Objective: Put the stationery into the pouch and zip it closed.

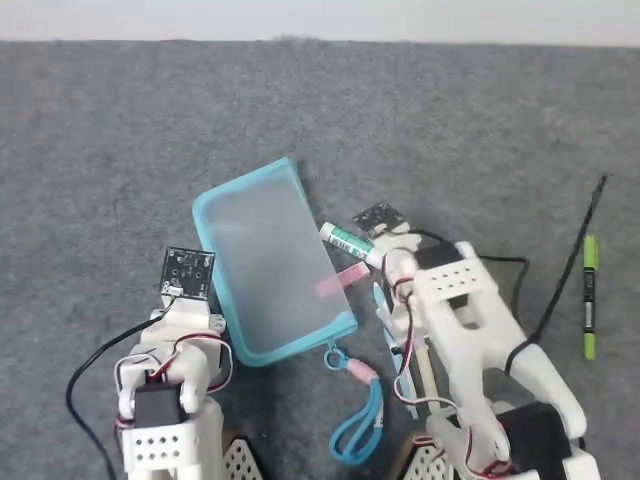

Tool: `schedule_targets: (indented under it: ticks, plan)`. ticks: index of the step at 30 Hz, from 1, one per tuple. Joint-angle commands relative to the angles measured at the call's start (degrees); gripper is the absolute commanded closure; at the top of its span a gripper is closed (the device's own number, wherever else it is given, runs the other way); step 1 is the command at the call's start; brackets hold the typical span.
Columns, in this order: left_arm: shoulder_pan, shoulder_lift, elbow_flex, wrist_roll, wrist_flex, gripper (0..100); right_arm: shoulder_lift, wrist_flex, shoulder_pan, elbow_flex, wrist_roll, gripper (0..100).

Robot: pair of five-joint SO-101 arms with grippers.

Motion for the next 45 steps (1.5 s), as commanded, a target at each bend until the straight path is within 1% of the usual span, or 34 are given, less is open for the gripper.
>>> schedule_targets:
  ticks: [1,5,7,11,15,19,22,26,29,32,36,40,45]
  plan:
    - [-0.3,-1.2,-0.6,-0.5,0.3,99,-2.9,-2.2,-0.3,0.4,-1.0,81.9]
    - [-0.3,-1.2,-0.6,-0.5,0.3,99,0.5,-4.9,-0.2,2.1,-0.8,82.0]
    - [-0.3,-1.2,-0.6,-0.5,0.3,99,3.8,-6.5,0.6,2.1,-0.8,83.8]
    - [-0.3,-1.2,-0.6,-0.5,0.3,99,9.0,-7.4,4.6,-0.4,-1.0,90.8]
    - [-0.3,-1.2,-0.6,-0.5,0.3,99,10.9,-7.5,9.3,-2.4,-1.1,95.4]
    - [-0.3,-1.2,-0.6,-0.5,0.3,99,10.9,-5.8,17.5,-7.3,0.1,97.1]
    - [-0.3,-1.2,-0.6,-0.5,0.3,99,11.4,-1.5,25.7,-15.2,4.7,97.2]
    - [-0.3,-1.2,-0.6,-0.5,0.3,99,11.6,3.9,36.6,-26.1,8.4,97.2]
    - [-0.3,-1.2,-0.6,-0.5,0.3,99,12.2,5.1,41.8,-31.6,10.5,97.2]
    - [-0.3,-1.2,-0.6,-0.5,0.3,99,16.0,5.3,43.8,-35.8,12.8,97.2]
    - [-0.3,-1.2,-0.6,-0.5,0.3,99,25.6,5.9,44.0,-41.3,16.3,97.2]
    - [-0.3,-1.2,-0.6,-0.5,0.3,99,33.5,7.3,45.7,-46.9,16.6,97.2]
    - [-0.3,-1.2,-0.6,-0.5,0.3,99,38.3,7.3,49.1,-51.1,17.7,97.2]
